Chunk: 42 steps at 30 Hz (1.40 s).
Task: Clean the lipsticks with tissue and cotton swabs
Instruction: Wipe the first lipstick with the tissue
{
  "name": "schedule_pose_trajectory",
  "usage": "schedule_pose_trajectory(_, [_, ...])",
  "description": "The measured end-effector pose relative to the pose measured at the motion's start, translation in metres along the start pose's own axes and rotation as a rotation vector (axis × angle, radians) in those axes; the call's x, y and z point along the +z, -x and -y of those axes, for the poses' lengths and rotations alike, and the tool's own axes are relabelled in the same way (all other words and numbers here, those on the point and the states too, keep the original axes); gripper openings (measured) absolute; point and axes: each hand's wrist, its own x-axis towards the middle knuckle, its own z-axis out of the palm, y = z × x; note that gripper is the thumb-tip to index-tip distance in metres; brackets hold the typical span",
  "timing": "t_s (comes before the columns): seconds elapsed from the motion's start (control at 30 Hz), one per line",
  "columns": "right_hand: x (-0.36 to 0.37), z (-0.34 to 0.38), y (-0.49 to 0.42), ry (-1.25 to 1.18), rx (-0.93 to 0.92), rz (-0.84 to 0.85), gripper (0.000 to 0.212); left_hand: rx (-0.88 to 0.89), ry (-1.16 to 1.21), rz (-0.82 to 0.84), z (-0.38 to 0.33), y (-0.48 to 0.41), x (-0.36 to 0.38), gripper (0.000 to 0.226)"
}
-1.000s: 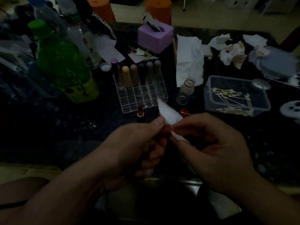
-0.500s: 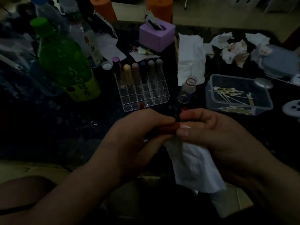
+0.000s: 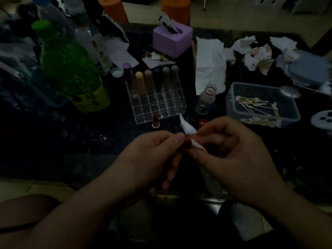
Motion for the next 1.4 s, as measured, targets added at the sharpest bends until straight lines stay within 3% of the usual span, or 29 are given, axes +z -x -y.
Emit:
schedule_pose_trajectory(0.07, [0.001,0.002,-0.004,-0.293,0.246,0.059,0.029,0.216,-0.235,-0.118,0.008,-0.001,-0.003,0.014])
schedule_pose_trajectory(0.13, [0.000,0.002,-0.008,-0.557,0.429,0.074,0.030,0.548,-0.666,-0.208,0.017,-0.003,-0.011,0.007])
schedule_pose_trajectory(0.17, [-0.002,0.003,-0.010,-0.604,0.463,0.071,0.031,0.668,-0.824,-0.222,0.020,-0.004,-0.014,0.015])
schedule_pose_trajectory(0.23, [-0.006,0.005,-0.013,-0.567,0.441,0.066,0.032,0.742,-0.867,-0.229,0.022,-0.008,-0.017,0.023])
schedule_pose_trajectory(0.3, [-0.009,0.003,-0.015,-0.382,0.340,0.045,0.035,0.597,-0.691,-0.216,0.016,-0.008,-0.016,0.019])
schedule_pose_trajectory(0.37, [-0.009,0.000,-0.014,-0.153,0.209,0.029,0.034,0.264,-0.400,-0.097,0.006,-0.008,-0.016,0.027])
schedule_pose_trajectory(0.47, [-0.004,-0.006,-0.009,0.011,-0.012,0.015,0.029,-0.143,-0.082,0.062,-0.004,-0.006,-0.014,0.066])
schedule_pose_trajectory(0.53, [-0.002,-0.007,-0.006,0.052,-0.114,-0.002,0.028,-0.230,-0.002,0.073,-0.002,-0.007,-0.009,0.077])
schedule_pose_trajectory(0.67, [0.000,-0.006,-0.005,0.122,-0.105,-0.036,0.025,-0.114,0.061,0.032,0.001,-0.008,-0.004,0.044])
schedule_pose_trajectory(0.77, [0.000,-0.001,-0.010,-0.066,0.190,0.018,0.029,0.049,-0.215,-0.071,0.006,-0.008,-0.004,0.027])
schedule_pose_trajectory(0.87, [-0.005,0.000,-0.014,-0.417,0.537,0.087,0.026,0.255,-0.455,-0.148,0.008,-0.007,-0.007,0.003])
schedule_pose_trajectory(0.97, [-0.010,-0.001,-0.015,-0.629,0.711,0.145,0.014,0.357,-0.677,-0.097,0.004,-0.007,-0.024,0.012])
schedule_pose_trajectory(1.23, [-0.029,-0.014,-0.024,-0.744,0.766,0.085,0.022,0.278,-0.794,-0.041,0.000,-0.008,-0.042,0.016])
schedule_pose_trajectory(1.4, [-0.028,-0.021,-0.028,-0.589,0.697,-0.025,0.051,0.172,-1.013,-0.209,0.016,-0.023,-0.037,0.013])
